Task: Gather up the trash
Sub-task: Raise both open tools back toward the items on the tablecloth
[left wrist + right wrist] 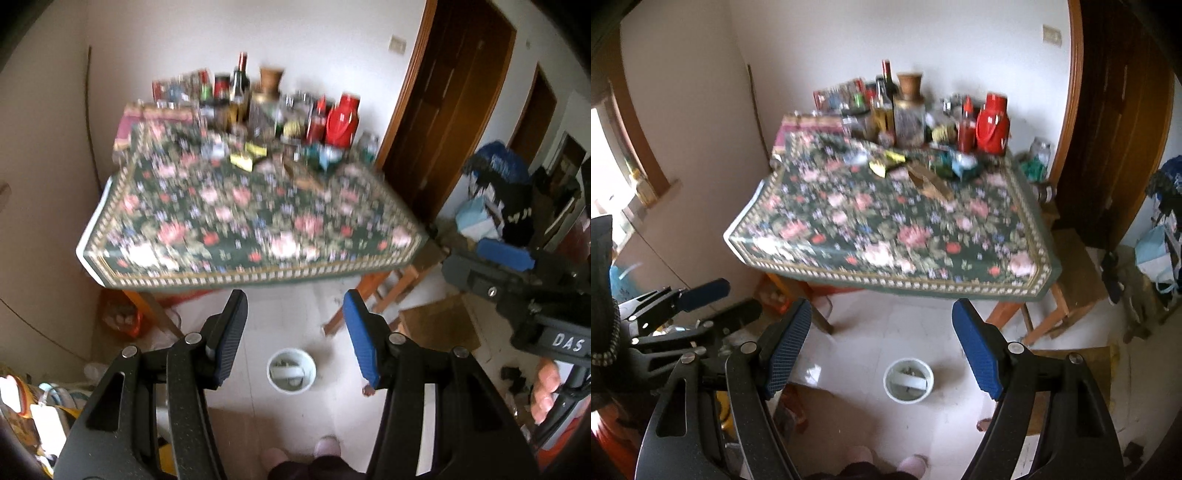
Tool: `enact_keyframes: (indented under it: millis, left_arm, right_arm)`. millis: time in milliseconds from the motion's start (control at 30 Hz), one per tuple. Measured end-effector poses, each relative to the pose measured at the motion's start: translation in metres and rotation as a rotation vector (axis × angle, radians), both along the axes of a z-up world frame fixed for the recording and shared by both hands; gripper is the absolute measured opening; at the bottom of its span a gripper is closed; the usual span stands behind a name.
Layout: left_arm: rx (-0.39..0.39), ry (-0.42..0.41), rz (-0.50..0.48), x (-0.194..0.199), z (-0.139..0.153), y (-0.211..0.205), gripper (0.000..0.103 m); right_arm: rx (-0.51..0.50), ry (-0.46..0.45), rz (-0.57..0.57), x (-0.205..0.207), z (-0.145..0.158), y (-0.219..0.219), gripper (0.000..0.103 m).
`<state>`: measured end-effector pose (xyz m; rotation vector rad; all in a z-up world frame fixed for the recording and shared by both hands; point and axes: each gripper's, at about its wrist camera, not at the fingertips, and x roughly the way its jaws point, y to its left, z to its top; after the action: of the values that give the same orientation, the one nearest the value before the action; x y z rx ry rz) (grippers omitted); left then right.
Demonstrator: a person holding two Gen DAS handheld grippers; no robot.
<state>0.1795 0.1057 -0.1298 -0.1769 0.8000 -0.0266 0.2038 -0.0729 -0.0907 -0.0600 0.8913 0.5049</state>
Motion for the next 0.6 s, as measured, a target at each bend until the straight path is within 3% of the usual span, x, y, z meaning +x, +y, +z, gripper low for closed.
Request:
enact_keyframes:
  millis: [267, 467, 600]
  left_arm:
    - [0.033, -0.182, 0.033, -0.030, 0.068, 0.017, 0.055]
    - [0.043, -0.272, 0.061, -0.033, 0.094, 0.022, 0.090]
    - [0.083, -0.284, 0.060, -0.014, 0.100, 0.017, 0.093]
  right_arm:
    - [0.049, -0.131, -0.058, -0.030, 0.055, 0.000, 0.076]
    - [0.027, -0.229, -0.089, -0.032, 0.077, -0.004, 0.080]
    - [0.041, -0.271, -0.149, -0.018, 0.085, -0.014, 0.094]
